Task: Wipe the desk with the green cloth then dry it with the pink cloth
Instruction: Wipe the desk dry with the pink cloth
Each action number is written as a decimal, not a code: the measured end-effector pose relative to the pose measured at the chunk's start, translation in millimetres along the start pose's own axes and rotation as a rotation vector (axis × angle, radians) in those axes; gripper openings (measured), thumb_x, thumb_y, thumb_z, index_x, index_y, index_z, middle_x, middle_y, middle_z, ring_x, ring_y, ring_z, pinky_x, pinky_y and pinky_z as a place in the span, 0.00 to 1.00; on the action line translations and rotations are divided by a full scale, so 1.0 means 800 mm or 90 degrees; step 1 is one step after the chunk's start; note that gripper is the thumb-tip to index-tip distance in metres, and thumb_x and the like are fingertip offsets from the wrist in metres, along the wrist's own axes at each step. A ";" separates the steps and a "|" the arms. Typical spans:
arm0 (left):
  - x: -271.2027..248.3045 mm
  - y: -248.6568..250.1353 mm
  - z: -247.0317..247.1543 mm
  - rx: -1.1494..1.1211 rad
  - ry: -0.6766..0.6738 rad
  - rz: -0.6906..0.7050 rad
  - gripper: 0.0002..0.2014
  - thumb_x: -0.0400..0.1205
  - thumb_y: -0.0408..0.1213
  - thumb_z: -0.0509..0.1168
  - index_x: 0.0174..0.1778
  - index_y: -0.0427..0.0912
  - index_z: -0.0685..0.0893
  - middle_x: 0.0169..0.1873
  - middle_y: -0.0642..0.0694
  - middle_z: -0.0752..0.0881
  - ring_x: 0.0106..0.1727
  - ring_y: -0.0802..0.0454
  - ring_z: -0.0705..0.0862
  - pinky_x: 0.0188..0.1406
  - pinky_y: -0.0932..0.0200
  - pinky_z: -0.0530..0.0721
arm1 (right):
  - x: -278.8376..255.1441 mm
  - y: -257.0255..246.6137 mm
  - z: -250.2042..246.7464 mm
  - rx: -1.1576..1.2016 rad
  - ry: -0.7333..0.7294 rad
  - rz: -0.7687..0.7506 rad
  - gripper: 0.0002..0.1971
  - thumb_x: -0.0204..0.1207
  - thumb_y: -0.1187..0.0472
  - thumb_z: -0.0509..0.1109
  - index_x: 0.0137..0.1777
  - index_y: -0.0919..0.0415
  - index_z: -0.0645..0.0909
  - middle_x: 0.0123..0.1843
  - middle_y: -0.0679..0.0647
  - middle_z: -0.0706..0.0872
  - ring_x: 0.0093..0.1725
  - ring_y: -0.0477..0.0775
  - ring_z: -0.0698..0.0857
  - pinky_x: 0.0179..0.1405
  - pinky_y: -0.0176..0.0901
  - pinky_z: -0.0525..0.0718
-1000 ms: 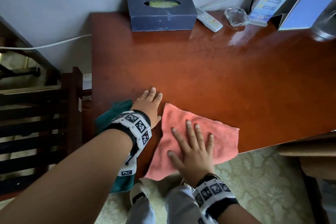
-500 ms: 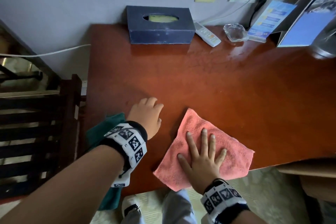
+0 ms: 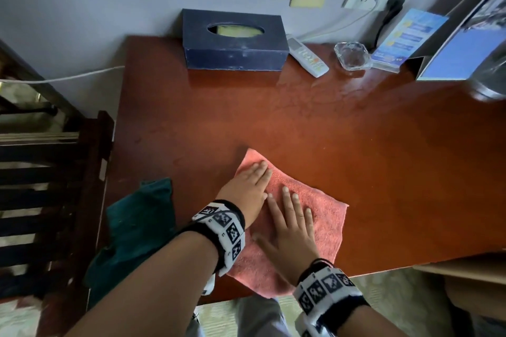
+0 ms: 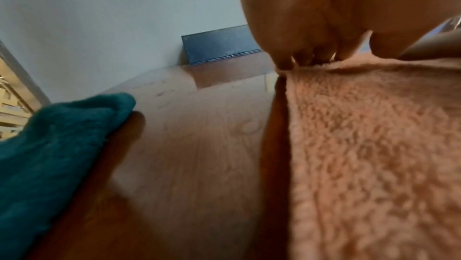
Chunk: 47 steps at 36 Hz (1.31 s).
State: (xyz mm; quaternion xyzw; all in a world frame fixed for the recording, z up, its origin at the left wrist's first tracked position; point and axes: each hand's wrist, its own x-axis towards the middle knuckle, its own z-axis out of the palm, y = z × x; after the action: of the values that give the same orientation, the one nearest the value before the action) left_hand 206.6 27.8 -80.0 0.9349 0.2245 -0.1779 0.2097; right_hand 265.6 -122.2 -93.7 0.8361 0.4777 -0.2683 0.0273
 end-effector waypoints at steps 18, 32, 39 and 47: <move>0.004 -0.035 -0.043 0.192 -0.080 -0.154 0.31 0.84 0.62 0.39 0.80 0.62 0.33 0.82 0.54 0.34 0.82 0.44 0.35 0.69 0.22 0.30 | 0.078 -0.026 -0.055 0.023 -0.125 0.081 0.46 0.70 0.22 0.51 0.79 0.33 0.27 0.75 0.43 0.15 0.77 0.51 0.20 0.74 0.70 0.25; 0.041 -0.063 -0.089 0.128 -0.021 -0.247 0.36 0.85 0.60 0.45 0.83 0.47 0.39 0.83 0.46 0.40 0.83 0.44 0.36 0.75 0.27 0.35 | 0.131 -0.041 -0.096 -0.069 -0.031 -0.065 0.41 0.78 0.32 0.53 0.83 0.41 0.34 0.82 0.48 0.24 0.80 0.56 0.24 0.75 0.73 0.29; 0.055 -0.085 -0.079 0.028 -0.001 -0.264 0.39 0.83 0.60 0.50 0.83 0.46 0.40 0.83 0.47 0.40 0.83 0.46 0.39 0.79 0.33 0.41 | 0.194 -0.014 -0.103 -0.131 -0.082 -0.123 0.44 0.72 0.25 0.49 0.78 0.34 0.26 0.79 0.42 0.19 0.78 0.53 0.20 0.77 0.72 0.31; 0.063 -0.101 -0.076 -0.044 0.025 -0.254 0.35 0.86 0.56 0.48 0.83 0.47 0.40 0.83 0.49 0.37 0.83 0.47 0.40 0.81 0.41 0.47 | 0.286 -0.011 -0.155 -0.121 -0.053 -0.057 0.42 0.74 0.26 0.50 0.79 0.33 0.28 0.81 0.42 0.22 0.81 0.54 0.26 0.77 0.70 0.31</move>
State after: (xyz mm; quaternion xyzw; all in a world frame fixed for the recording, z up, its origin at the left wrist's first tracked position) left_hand 223.3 139.5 -75.1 0.8675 0.4151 -0.1898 0.1976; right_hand 402.2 99.5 -94.6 0.7959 0.5361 -0.2570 0.1142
